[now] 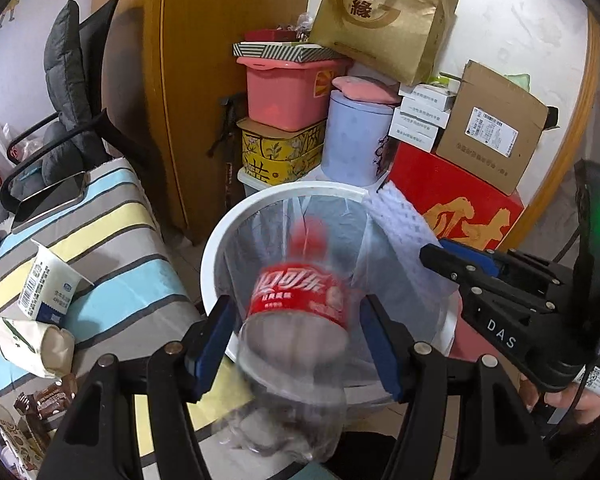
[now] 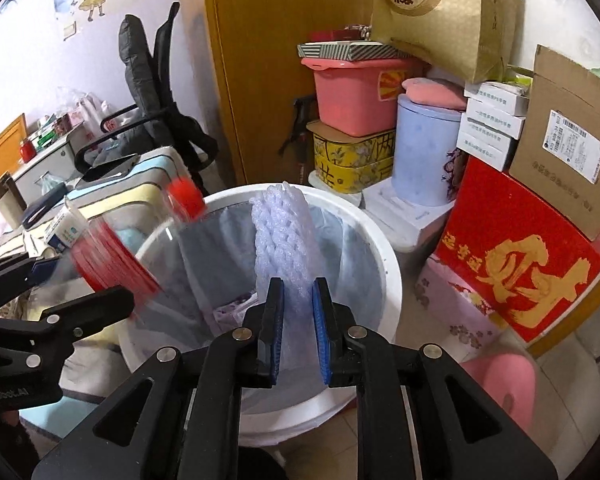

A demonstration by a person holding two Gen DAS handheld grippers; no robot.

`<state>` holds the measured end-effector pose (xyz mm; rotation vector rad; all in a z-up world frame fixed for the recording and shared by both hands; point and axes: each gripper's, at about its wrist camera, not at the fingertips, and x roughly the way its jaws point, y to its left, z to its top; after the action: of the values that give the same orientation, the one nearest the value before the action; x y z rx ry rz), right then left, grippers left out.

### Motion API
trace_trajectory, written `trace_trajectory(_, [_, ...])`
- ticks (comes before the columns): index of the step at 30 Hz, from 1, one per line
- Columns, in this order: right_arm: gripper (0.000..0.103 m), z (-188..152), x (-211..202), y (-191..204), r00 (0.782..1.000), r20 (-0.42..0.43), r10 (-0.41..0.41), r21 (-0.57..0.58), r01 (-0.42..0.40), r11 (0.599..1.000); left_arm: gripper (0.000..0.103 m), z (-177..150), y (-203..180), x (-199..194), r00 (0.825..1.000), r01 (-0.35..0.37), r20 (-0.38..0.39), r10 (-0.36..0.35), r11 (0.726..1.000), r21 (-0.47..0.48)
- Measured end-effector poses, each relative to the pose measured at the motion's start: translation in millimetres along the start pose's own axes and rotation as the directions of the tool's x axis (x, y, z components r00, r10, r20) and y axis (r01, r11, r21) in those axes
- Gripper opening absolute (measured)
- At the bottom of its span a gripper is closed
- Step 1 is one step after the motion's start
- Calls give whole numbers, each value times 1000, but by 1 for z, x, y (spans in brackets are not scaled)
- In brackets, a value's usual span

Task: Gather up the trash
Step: 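Open both tools to drop the bottle and foam net into the wastebasket, then move both tools back over the bed toward the remaining trash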

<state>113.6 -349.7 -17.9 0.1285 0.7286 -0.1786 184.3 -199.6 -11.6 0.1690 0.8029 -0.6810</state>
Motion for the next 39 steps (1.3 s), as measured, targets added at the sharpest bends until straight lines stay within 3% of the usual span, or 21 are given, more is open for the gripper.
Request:
trace_trajectory(2, [26,0,0,-1,1000,-2,-6,3,6,1000,75,0,1,-1,1000,-2,2,2,1000,-2])
trace_trajectory(4, [41,-1,0,-2,1000,-4,-2,6,2,1000,75,-1,2,-1,1000,0,3,0,1000,-5])
trace_trajectory(22, [41,-5,-25,12,998,55,22,21,-24,999,75,-13,16,-48,994,-64,81,68,997,-48])
trace_trajectory(39, [41,-8,-49,49,989,121,80,-28,-77,997,76,-44,51,-99,973,-165,140,181,979,-123])
